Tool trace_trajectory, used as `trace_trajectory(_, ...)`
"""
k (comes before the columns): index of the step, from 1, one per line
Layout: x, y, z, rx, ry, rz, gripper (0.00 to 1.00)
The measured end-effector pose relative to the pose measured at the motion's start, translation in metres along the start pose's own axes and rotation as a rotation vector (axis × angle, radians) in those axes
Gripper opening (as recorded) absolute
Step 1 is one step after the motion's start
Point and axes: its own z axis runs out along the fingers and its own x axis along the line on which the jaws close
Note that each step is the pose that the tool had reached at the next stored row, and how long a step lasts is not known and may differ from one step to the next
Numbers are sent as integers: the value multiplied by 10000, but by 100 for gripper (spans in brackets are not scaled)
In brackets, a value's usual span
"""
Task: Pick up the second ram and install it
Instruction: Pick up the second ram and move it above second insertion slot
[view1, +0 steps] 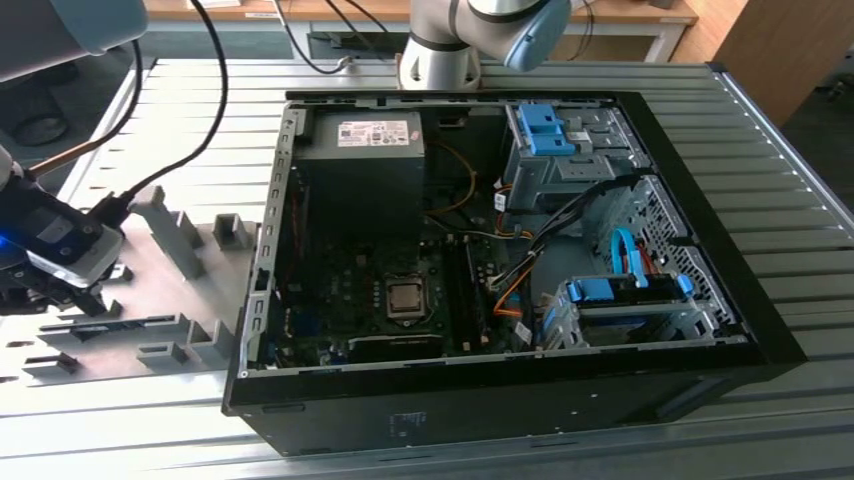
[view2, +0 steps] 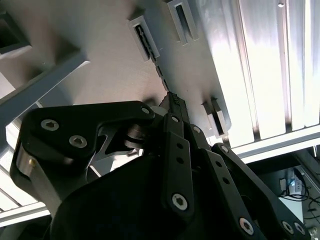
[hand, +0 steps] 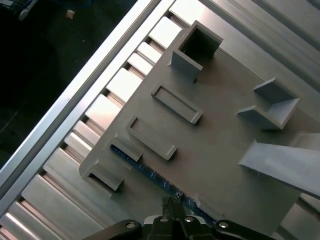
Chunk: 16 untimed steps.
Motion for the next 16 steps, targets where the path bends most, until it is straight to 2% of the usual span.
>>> trace_trajectory(16,0,0,0,4,34,-1086,11)
